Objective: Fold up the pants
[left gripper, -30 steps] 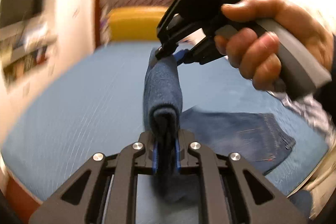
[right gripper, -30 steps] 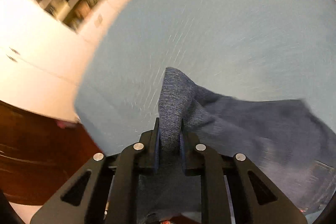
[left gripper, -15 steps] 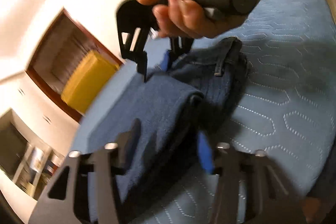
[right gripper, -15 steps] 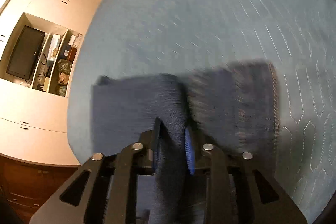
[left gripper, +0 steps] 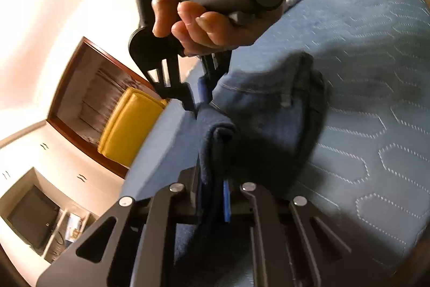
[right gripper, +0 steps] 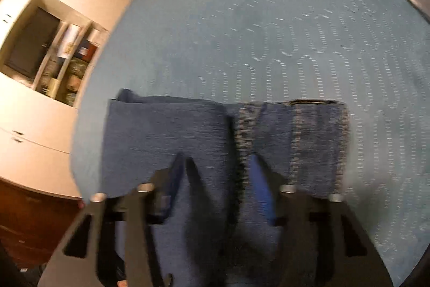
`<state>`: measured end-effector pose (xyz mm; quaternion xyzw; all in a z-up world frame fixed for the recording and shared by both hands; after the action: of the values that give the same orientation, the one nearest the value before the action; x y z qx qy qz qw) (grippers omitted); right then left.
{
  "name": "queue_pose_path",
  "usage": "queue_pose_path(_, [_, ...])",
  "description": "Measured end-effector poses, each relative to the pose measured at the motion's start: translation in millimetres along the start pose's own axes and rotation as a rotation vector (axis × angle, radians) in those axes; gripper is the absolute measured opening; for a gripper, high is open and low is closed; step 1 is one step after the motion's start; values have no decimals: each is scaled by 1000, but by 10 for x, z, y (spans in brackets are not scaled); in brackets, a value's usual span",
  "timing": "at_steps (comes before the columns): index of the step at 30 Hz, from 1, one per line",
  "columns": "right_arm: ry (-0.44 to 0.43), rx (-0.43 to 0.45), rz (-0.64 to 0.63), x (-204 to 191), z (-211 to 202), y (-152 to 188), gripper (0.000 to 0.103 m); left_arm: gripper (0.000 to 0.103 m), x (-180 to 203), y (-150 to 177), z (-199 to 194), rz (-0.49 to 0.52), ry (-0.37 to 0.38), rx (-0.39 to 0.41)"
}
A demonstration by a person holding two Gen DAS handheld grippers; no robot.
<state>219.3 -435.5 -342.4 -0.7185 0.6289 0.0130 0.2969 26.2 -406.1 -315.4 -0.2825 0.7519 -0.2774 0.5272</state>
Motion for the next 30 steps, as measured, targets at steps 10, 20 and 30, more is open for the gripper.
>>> queue_pose_path(10, [-43,57,-43,-21,-421,-132,8,10,170,-386,22,72,5,63])
queue_pose_path(20, [-34,108,42,546,-586,102,8,11,672,-289,204,200,75,55])
queue_pose_path(30, [4,171,49,642,-500,286,11,64,-207,-284,-107,-212,312,12])
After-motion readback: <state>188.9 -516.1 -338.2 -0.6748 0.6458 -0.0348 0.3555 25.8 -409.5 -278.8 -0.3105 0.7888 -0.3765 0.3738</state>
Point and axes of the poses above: each gripper's, at about its wrist camera, not at the fingertips, and z roughly the way its jaws point, x to its right, y to its underside, the point moved 8 cm from there along z, roughly the way its jaws point, and after that the axes turned 11 degrees about -z, right-handed, at the moved point
